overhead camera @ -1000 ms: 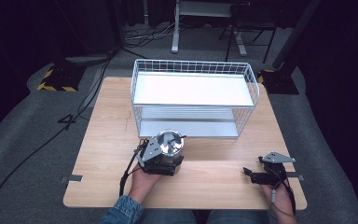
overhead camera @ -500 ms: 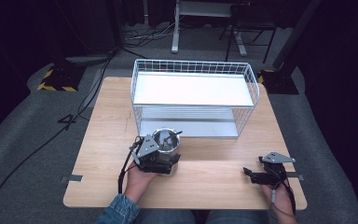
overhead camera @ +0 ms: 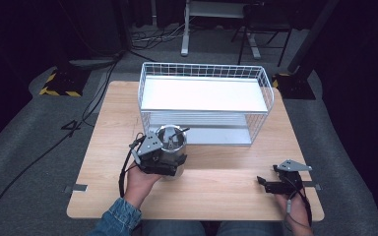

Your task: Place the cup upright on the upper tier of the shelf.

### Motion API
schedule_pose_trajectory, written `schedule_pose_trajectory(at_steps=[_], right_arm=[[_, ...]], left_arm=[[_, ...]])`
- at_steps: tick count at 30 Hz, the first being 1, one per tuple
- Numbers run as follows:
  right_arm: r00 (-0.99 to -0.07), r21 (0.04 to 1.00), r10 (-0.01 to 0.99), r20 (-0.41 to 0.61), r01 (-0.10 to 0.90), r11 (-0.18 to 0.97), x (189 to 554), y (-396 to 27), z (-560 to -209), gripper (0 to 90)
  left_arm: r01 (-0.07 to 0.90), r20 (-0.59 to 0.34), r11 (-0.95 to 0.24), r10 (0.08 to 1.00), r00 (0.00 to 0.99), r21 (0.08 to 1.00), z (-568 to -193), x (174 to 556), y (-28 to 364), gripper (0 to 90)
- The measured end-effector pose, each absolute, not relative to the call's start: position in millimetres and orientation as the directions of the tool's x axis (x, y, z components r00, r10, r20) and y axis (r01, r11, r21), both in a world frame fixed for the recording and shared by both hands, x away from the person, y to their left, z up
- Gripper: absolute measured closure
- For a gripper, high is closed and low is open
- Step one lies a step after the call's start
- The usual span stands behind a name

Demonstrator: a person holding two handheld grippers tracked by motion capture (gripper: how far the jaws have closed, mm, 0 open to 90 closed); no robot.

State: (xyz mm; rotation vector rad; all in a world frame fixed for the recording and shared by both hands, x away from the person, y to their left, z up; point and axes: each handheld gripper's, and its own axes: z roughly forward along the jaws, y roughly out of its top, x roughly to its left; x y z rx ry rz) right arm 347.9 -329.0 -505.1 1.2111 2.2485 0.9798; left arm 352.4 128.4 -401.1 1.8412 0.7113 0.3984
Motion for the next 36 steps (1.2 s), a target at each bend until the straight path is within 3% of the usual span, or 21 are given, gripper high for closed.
schedule_pose_trajectory(at_steps=[26,36], right_arm=[[-0.549,0.742,0.836,-0.020,0.552,0.380,347.6,-328.9,-505.1,16.5],[-0.548,0.740,0.837,-0.011,0.558,0.375,348.5,-329.6,-505.3,16.4]], left_arm=[[0.265,-0.102,-0.185,0.605,0.789,0.946,-315.0,380.8,133.4,3.6],[0.239,-0.078,-0.194,0.598,0.798,0.951,-280.8,393.3,129.8,3.6]])
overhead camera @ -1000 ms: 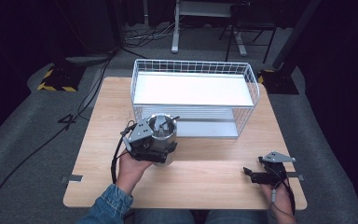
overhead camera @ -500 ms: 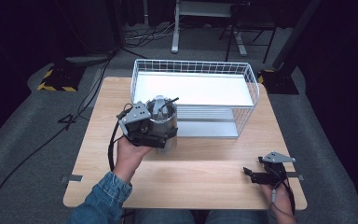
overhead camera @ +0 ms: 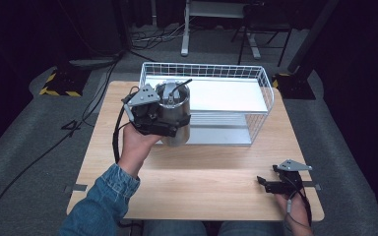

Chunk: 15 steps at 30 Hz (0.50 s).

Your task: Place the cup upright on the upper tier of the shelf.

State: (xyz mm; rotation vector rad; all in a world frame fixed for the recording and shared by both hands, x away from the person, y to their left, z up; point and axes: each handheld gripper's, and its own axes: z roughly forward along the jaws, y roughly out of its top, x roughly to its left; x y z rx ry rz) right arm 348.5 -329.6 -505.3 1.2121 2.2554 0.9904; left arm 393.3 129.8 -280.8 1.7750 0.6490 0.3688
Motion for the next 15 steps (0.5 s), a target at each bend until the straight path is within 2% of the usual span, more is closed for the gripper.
schedule_pose_trajectory(at_steps=[15], right_arm=[[-0.545,0.740,0.839,-0.011,0.559,0.373,348.8,-329.4,-505.3,16.4]], left_arm=[[0.235,-0.075,-0.176,0.626,0.776,0.956,-245.7,433.8,118.3,3.6]])
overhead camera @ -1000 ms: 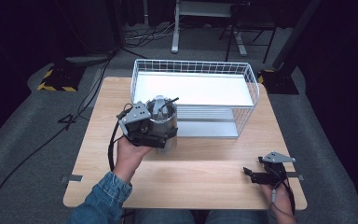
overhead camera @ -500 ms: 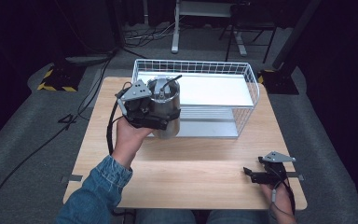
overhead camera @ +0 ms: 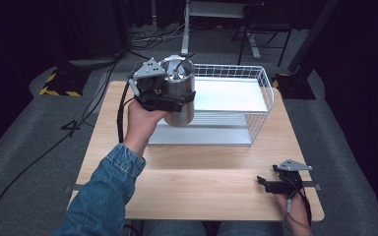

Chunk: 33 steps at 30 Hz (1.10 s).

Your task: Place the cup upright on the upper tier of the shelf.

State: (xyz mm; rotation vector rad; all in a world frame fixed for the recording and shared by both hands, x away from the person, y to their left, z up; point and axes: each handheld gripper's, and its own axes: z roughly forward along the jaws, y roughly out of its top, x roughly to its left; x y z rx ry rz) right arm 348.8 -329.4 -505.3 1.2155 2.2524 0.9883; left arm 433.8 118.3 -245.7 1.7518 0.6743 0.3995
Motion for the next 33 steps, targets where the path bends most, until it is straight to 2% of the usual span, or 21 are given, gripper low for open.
schedule_pose_trajectory(at_steps=[18,33], right_arm=[[-0.546,0.741,0.838,-0.010,0.558,0.373,348.6,-329.3,-505.3,16.8],[-0.548,0.742,0.836,-0.007,0.557,0.372,348.2,-329.0,-505.1,17.6]], left_arm=[[0.231,-0.096,-0.122,0.656,0.748,0.965,-234.4,484.3,84.6,3.6],[0.239,-0.097,-0.116,0.683,0.724,0.964,-245.5,517.7,57.0,3.6]])
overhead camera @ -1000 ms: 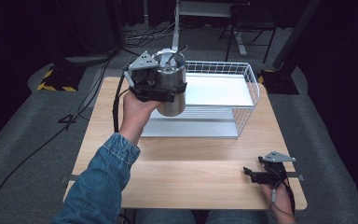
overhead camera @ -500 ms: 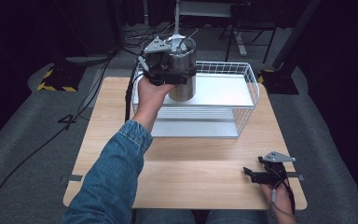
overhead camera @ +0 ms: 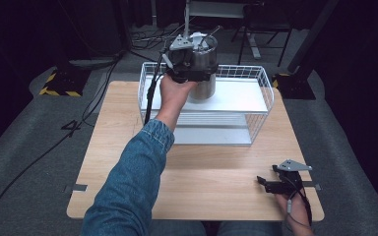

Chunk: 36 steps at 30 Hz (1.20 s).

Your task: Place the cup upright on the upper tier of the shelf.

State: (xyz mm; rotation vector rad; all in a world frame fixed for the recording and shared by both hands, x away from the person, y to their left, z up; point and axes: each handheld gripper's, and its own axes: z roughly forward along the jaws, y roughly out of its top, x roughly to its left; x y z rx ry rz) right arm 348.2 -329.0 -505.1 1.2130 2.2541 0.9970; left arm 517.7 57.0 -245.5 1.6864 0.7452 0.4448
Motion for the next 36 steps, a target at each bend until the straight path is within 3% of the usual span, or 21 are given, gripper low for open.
schedule_pose_trajectory(at_steps=[19,36], right_arm=[[-0.552,0.744,0.834,-0.008,0.554,0.374,347.8,-328.9,-505.0,18.6],[-0.555,0.744,0.832,-0.011,0.551,0.377,347.7,-328.9,-505.0,18.8]], left_arm=[[0.275,-0.078,-0.177,0.694,0.716,0.945,-262.9,531.6,33.9,3.6],[0.251,-0.029,-0.212,0.706,0.707,0.944,-264.2,528.7,25.4,3.6]])
